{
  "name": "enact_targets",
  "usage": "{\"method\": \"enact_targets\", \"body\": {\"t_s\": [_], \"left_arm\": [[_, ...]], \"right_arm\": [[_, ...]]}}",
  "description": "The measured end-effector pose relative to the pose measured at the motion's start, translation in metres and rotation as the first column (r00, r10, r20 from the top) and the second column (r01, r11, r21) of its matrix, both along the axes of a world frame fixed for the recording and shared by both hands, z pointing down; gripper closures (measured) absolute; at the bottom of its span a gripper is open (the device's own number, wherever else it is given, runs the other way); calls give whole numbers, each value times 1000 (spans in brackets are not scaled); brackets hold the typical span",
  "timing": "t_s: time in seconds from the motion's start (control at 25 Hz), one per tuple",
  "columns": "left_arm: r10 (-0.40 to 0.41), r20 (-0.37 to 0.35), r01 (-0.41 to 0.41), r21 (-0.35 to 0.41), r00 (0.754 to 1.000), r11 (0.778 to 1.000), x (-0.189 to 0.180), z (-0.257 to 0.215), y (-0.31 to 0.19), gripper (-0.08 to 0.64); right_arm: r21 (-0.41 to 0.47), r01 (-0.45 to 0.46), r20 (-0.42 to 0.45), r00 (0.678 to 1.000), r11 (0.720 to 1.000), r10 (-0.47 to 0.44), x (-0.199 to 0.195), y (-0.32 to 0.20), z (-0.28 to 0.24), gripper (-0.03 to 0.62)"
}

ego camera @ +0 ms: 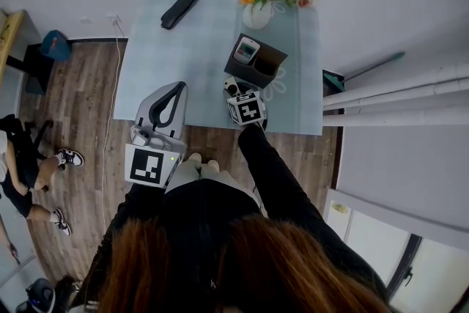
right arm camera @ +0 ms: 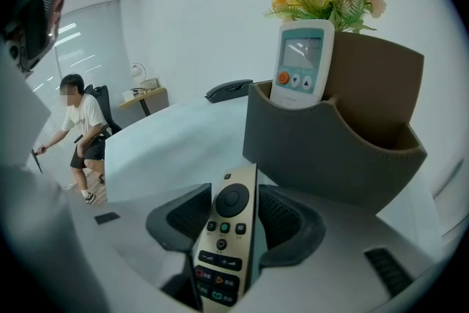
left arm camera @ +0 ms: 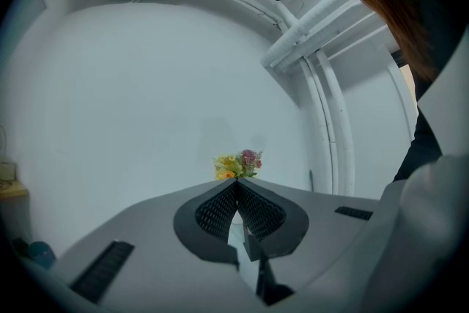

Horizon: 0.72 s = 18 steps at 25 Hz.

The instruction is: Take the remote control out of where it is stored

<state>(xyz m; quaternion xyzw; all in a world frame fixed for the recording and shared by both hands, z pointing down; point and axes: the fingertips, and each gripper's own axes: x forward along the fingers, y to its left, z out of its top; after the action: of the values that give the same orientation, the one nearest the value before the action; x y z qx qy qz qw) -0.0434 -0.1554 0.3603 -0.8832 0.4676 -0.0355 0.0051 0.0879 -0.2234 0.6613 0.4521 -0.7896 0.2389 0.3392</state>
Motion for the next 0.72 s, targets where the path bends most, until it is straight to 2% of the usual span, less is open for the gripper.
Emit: {"method": "enact_targets", "body": {"t_s": [0.32,0.48,0.56,0.68,0.72], "left_arm": [[1,-4,-1,1,1000,1000,1,0,-1,555],[-1,-4,1,-4,1000,1000,1,1,-2,555],[1,-4,-1,-2,1000,1000,1,1,-2,555],[4,0,-4,-6,1000,1000,2,2,-2,555],[4,-3,-4,-5,1000,1000,2,1,-3,555]], "right_arm": [[53,1,-44,999,999,1,5,-4,-6,390],[78,-4,-35,999,997,6,5,-5,-14,393],[89,-7,-31,999,996,10,4,-6,-18,419],[134,-9,-39,999,991,14,4,-7,-27,528],[141,-9,-43,999,990,15,4,-7,-30,546]]}}
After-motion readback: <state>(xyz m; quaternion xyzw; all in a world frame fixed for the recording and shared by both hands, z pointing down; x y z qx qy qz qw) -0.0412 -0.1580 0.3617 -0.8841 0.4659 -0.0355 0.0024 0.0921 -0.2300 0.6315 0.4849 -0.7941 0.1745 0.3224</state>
